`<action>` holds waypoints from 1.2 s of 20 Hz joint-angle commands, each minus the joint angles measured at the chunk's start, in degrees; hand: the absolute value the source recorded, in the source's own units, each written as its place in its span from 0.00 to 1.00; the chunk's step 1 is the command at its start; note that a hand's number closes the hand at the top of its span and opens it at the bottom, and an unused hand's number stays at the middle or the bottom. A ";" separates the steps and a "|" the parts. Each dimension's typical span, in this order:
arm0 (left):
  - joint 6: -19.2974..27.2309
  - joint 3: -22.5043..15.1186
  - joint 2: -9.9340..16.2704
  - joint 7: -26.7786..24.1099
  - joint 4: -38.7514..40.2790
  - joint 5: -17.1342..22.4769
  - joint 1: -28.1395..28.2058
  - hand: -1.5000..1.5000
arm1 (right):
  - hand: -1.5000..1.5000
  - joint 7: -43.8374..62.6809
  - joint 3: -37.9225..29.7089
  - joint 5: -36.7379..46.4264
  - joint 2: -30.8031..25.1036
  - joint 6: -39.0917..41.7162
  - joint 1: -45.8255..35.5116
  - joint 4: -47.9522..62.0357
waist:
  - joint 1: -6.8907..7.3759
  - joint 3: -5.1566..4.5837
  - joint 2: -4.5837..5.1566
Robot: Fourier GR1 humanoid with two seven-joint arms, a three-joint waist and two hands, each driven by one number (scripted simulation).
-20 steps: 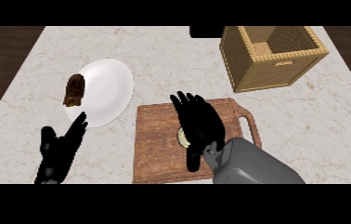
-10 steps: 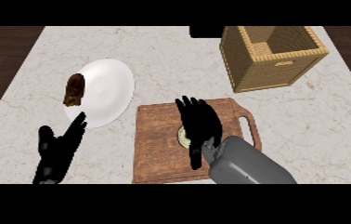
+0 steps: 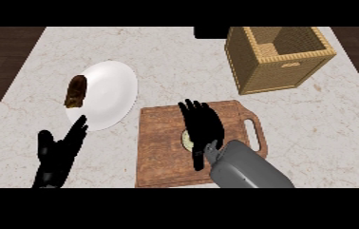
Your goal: Pick the cupcake from the cutting board and place it in the basket
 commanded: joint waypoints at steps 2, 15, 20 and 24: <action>0.18 -0.46 -2.29 -1.97 6.49 -1.59 0.55 0.50 | 0.00 1.18 0.64 3.56 5.08 -0.61 0.96 2.80 | -0.09 -0.54 0.35; -2.23 2.30 -0.84 2.18 1.31 0.06 2.14 0.50 | 1.00 -9.73 0.28 12.54 0.94 0.41 1.28 2.63 | -0.06 -0.53 0.29; -2.13 1.16 -2.10 1.24 2.96 -2.01 1.66 0.50 | 1.00 -8.55 0.96 18.40 4.14 -4.43 3.43 3.82 | -0.15 -0.53 0.31; -1.94 2.11 -2.02 2.20 2.88 -2.01 1.19 0.50 | 1.00 0.04 7.16 20.57 5.92 -6.13 8.80 -1.23 | -0.27 -0.53 0.24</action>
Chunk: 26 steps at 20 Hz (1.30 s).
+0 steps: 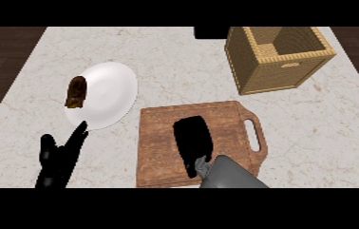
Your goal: Pick the cupcake from the cutting board and place it in the basket
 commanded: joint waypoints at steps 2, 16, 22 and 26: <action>-0.72 1.02 -0.79 -2.69 5.48 -0.35 -0.02 0.50 | 1.00 5.06 3.17 4.34 1.55 -4.49 2.87 -3.76 | -0.20 -0.62 0.51; 0.13 0.27 -0.90 1.55 0.35 -0.83 1.02 0.50 | 1.00 15.70 -15.17 -8.08 1.62 -22.19 -6.17 -37.27 | -0.47 -0.62 0.31; 0.44 -0.36 -2.63 -0.83 2.32 -1.81 1.02 0.50 | 1.00 20.99 -30.53 -9.48 -1.06 -10.36 -17.09 -38.17 | -0.41 -0.64 0.46; -1.75 1.68 -0.17 1.56 2.11 -0.18 -0.39 0.50 | 1.00 17.80 -39.25 -13.41 -5.83 -9.15 -17.82 -38.16 | -0.49 -0.59 0.54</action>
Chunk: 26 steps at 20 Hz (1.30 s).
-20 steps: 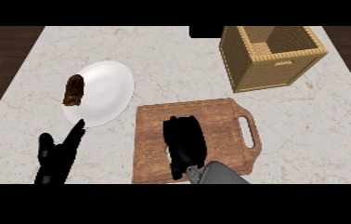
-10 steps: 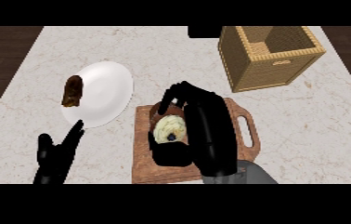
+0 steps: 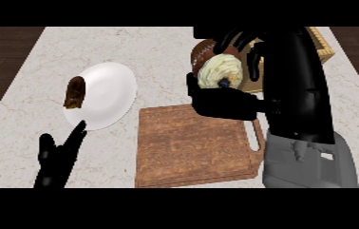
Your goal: Pick the cupcake from the cutting board and place it in the basket
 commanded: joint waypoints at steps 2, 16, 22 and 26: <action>1.39 -1.10 -1.92 1.57 1.38 -1.25 -0.21 0.50 | 1.00 4.59 -11.18 -4.93 -3.48 7.45 -9.58 2.77 | 0.11 -0.56 0.34; -2.75 2.36 0.49 1.84 0.87 1.54 -0.19 0.50 | 1.00 -18.35 -22.25 -9.47 -13.74 2.89 -11.06 29.94 | 0.94 -0.53 0.65; -0.79 -0.45 -2.77 -1.76 3.65 -2.44 0.26 0.50 | 1.00 -26.23 -23.40 -9.84 -11.20 -3.31 -9.77 39.69 | 0.78 -0.54 0.64; 0.28 -1.36 -3.68 1.87 -0.29 -2.55 0.83 0.50 | 1.00 -31.44 -29.70 -16.37 -10.71 -5.69 -9.34 44.47 | 0.92 -0.48 0.67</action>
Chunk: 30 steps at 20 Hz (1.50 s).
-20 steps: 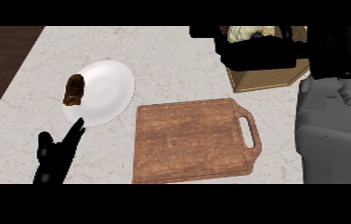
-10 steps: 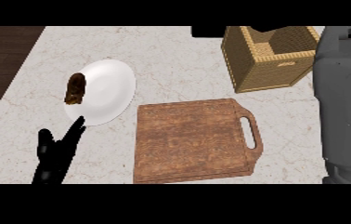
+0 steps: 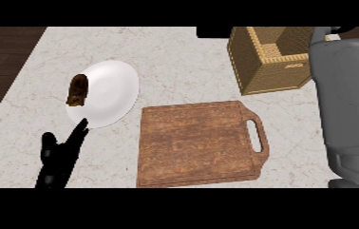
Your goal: Pick the cupcake from the cutting board and place it in the basket
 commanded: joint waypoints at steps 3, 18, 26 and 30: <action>-1.42 0.08 0.32 4.57 0.46 0.81 -1.32 0.50 | 1.00 -10.10 -4.49 -4.19 0.56 -4.69 -0.53 11.34 | 0.06 -0.47 0.28; -0.13 0.59 -2.28 -1.23 7.45 -1.53 -2.83 0.50 | 0.00 -20.12 -1.07 3.55 -9.73 -4.85 2.27 24.04 | -0.61 -0.52 0.26; -2.06 2.01 -0.23 1.04 3.35 -0.94 -0.58 0.50 | 0.00 -22.59 -4.30 -0.41 -10.78 -5.86 2.71 22.16 | -0.82 -0.50 -0.04; -1.18 0.87 -1.44 2.51 -1.13 -1.26 1.87 0.50 | 0.00 -24.21 -9.66 -5.08 -14.03 -5.71 3.19 23.04 | -0.64 -0.46 -0.03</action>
